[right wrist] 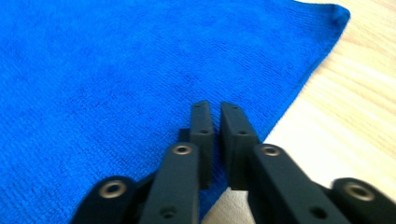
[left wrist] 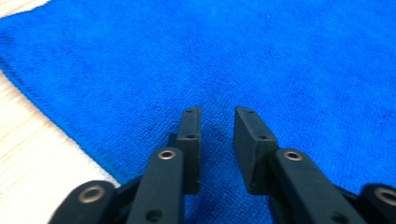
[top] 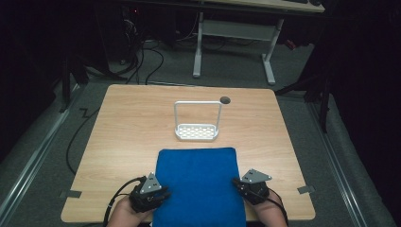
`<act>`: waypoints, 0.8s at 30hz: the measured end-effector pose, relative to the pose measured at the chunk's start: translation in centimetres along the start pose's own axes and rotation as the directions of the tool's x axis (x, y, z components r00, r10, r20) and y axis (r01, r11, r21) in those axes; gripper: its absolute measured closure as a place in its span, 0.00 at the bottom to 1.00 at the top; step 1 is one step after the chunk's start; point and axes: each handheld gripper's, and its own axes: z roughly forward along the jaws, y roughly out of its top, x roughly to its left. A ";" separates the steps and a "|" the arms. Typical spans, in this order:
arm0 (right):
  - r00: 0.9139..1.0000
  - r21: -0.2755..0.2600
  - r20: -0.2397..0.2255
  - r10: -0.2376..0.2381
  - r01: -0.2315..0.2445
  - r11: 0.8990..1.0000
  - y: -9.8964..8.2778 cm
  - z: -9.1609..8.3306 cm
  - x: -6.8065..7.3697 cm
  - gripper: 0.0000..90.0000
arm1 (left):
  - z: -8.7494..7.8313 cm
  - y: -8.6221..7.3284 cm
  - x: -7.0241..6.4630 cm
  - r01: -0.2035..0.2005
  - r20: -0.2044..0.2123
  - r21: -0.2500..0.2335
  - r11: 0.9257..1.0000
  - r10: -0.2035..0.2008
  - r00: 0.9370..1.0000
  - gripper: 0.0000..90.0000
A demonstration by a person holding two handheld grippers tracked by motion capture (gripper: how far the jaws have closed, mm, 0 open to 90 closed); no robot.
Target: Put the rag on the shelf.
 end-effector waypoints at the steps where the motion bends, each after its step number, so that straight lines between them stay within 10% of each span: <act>1: 0.999 -0.007 -0.020 0.028 -0.029 1.000 0.0 0.0 -0.2 0.91 | -0.1 -0.1 0.4 0.024 -0.007 -0.013 1.000 -0.024 1.000 0.76; 6: 0.985 -0.062 -0.074 0.154 -0.158 0.985 -0.1 0.2 -1.3 0.79 | -0.9 -0.6 2.9 0.134 -0.058 -0.092 0.987 -0.139 0.989 0.68; 14: 0.981 -0.114 -0.050 0.185 -0.190 0.975 -0.1 -0.2 -2.1 0.73 | -0.6 -0.2 6.1 0.248 -0.125 -0.137 0.959 -0.265 0.956 0.56; 17: 0.980 -0.118 -0.043 0.193 -0.196 0.973 -0.1 -0.2 -2.4 0.73 | 0.0 0.4 7.2 0.275 -0.157 -0.130 0.953 -0.294 0.943 0.56; 24: 0.979 -0.124 -0.047 0.199 -0.203 0.971 -0.2 -0.3 -2.6 0.71 | 2.0 3.1 9.2 0.259 -0.204 -0.137 0.956 -0.283 0.937 0.62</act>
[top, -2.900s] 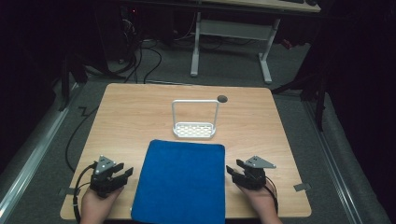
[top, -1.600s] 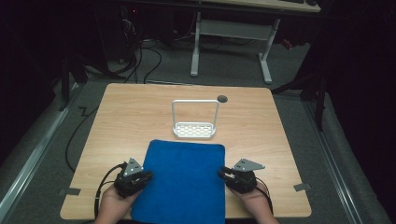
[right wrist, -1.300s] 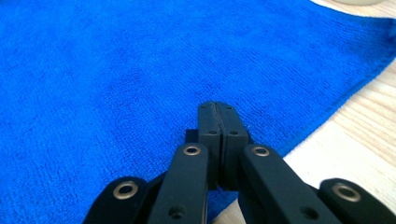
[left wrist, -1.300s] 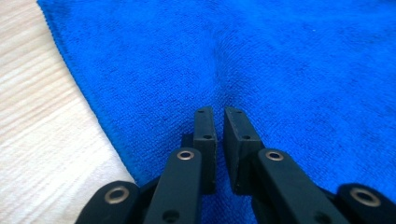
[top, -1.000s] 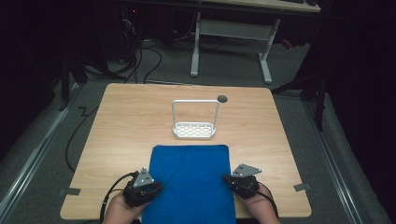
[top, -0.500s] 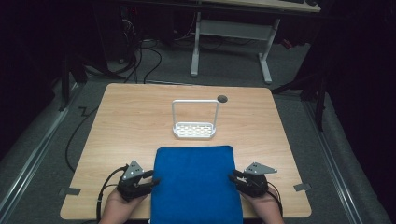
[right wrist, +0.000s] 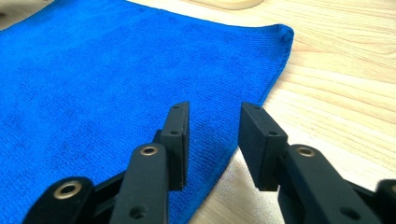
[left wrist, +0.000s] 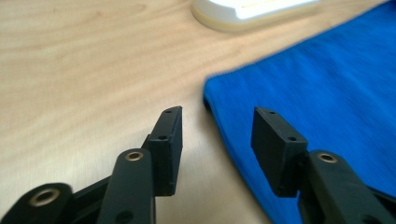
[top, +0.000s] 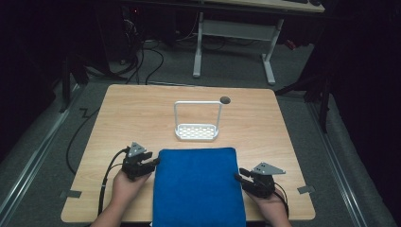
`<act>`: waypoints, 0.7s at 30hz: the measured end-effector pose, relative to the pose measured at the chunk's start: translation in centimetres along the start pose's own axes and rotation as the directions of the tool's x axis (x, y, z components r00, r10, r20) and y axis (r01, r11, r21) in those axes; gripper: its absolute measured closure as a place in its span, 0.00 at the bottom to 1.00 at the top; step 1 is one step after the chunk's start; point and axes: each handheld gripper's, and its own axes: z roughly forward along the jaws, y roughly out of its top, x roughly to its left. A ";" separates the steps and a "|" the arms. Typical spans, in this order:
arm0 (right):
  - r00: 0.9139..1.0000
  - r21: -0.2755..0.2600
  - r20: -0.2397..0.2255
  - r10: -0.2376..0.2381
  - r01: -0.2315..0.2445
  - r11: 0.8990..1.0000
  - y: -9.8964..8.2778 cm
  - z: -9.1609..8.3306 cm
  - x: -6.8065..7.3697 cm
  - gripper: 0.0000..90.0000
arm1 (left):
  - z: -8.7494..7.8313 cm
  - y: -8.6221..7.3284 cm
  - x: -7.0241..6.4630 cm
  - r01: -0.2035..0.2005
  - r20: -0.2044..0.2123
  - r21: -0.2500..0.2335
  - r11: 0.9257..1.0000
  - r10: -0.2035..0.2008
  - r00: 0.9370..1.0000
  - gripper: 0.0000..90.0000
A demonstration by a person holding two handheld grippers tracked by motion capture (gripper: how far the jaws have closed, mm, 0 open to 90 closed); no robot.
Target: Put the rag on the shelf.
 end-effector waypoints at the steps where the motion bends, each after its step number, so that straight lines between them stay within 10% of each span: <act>1: 1.000 0.000 0.000 -0.001 0.001 1.000 0.0 0.0 0.0 0.70 | 0.4 0.3 0.1 0.006 0.003 0.002 1.000 -0.006 1.000 0.63; 13: 1.000 -0.019 0.002 -0.005 0.005 1.000 0.3 0.4 -0.3 0.62 | 2.7 0.9 -0.6 -0.039 -0.035 0.036 0.999 0.041 0.999 0.73; 21: 0.997 -0.035 0.083 -0.009 0.012 0.999 3.3 2.5 -0.2 0.62 | 2.7 0.9 -0.5 -0.037 -0.006 0.039 0.999 0.037 0.999 0.89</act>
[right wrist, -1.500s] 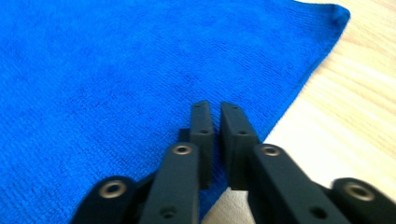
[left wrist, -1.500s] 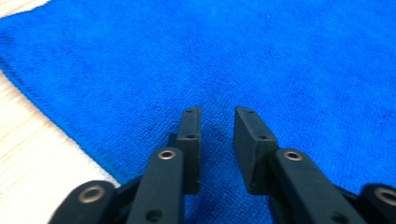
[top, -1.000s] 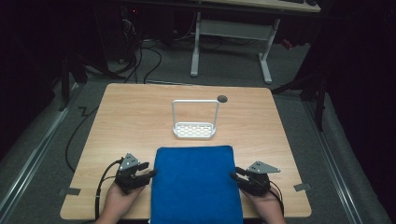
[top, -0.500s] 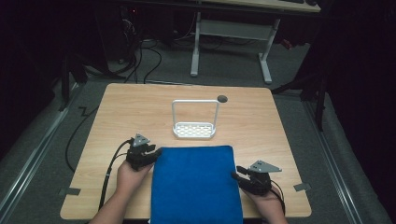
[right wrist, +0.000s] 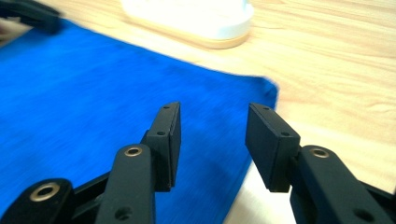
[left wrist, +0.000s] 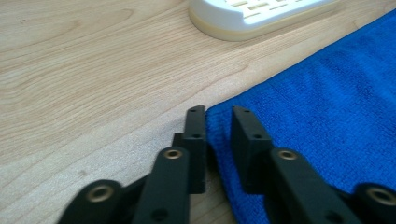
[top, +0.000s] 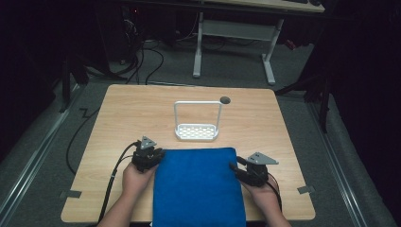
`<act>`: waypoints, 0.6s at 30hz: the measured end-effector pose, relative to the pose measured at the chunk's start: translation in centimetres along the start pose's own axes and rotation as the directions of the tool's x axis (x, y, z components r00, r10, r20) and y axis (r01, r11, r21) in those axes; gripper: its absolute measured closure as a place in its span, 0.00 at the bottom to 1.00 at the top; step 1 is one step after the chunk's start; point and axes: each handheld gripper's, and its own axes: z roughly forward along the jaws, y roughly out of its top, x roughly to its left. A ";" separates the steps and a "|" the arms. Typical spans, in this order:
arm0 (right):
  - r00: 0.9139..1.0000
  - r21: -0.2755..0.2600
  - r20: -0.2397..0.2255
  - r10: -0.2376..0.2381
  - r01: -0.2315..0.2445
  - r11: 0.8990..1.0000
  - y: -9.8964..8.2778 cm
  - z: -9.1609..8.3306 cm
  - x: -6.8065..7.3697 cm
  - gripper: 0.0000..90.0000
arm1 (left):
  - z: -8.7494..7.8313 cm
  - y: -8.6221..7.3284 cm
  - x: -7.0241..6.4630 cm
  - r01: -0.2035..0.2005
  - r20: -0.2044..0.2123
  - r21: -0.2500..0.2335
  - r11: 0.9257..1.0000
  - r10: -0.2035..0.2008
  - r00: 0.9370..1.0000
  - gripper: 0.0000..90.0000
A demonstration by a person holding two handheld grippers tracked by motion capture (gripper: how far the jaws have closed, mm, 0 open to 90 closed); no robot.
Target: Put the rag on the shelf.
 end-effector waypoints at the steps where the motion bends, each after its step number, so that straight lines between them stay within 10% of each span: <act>1: 1.000 0.014 0.023 -0.004 0.004 1.000 0.4 0.5 -0.2 0.62 | 0.0 0.0 0.0 0.002 0.002 -0.002 1.000 -0.002 1.000 0.92; 4: 0.996 0.060 0.060 0.072 -0.076 0.995 1.6 2.9 -2.1 0.63 | 0.0 0.0 0.1 0.011 0.009 0.000 1.000 -0.011 1.000 0.96; 12: 0.994 0.116 0.065 0.093 -0.100 0.988 2.1 5.1 -3.1 0.76 | 0.0 0.0 0.3 0.023 0.023 0.001 1.000 -0.023 0.999 0.96; 18: 0.997 0.119 0.080 0.014 -0.024 0.993 2.0 5.2 -2.0 0.97 | 0.0 -0.1 0.1 0.014 0.019 0.001 1.000 -0.014 1.000 0.97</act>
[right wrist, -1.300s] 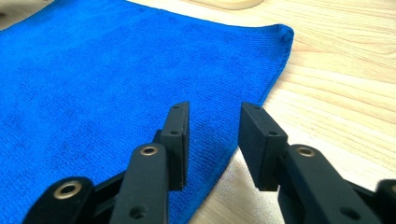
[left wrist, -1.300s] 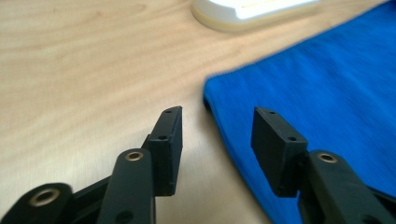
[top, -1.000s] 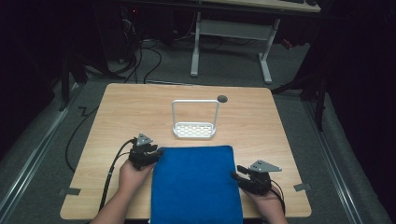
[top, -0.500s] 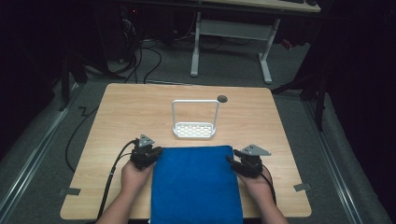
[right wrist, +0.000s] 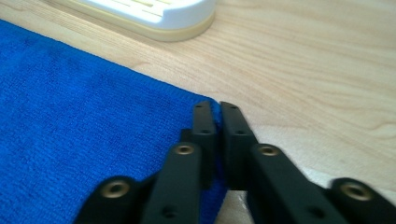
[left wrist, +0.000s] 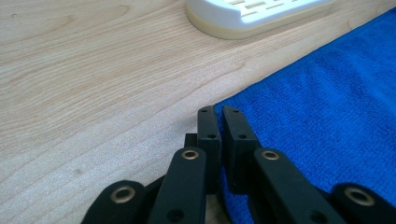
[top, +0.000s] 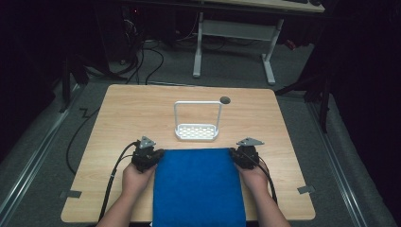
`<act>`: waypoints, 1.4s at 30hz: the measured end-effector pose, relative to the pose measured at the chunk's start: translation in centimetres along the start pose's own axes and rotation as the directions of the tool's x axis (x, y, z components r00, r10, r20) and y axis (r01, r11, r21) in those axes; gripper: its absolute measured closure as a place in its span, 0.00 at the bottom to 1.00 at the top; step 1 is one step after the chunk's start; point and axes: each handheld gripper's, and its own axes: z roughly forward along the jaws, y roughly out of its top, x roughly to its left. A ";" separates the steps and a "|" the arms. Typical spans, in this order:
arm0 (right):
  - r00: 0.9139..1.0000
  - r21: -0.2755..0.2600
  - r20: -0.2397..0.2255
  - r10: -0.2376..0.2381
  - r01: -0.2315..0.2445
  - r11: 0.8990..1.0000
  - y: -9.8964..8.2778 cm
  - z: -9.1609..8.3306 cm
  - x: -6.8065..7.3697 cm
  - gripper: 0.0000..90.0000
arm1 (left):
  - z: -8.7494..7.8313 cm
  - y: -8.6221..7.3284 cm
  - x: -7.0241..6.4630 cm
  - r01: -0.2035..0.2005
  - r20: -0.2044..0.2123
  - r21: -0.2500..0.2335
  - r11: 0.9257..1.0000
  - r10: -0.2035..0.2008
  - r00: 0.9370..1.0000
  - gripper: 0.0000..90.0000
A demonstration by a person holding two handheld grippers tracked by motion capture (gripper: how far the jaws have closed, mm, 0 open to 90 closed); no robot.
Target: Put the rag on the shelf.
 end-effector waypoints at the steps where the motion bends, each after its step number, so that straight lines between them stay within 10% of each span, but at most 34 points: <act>1: 1.000 -0.017 -0.002 -0.005 0.005 1.000 -0.1 -0.1 0.1 0.98 | 0.0 0.0 0.0 -0.004 -0.001 0.000 1.000 0.004 1.000 0.97; 17: 0.998 -0.194 -0.065 -0.018 0.005 0.981 -0.2 -3.1 0.7 0.98 | -1.0 -0.5 0.0 -0.012 0.026 -0.110 0.994 0.015 1.000 0.97; 31: 0.998 -0.227 -0.057 -0.031 0.018 0.974 0.3 -3.7 0.9 0.98 | -1.7 -0.4 0.2 0.000 0.026 -0.158 0.987 0.005 1.000 0.97; 42: 0.998 -0.315 -0.063 -0.022 0.001 0.949 0.7 -5.0 0.9 0.98 | -4.4 0.6 -0.1 0.001 -0.018 -0.298 0.955 -0.007 1.000 0.98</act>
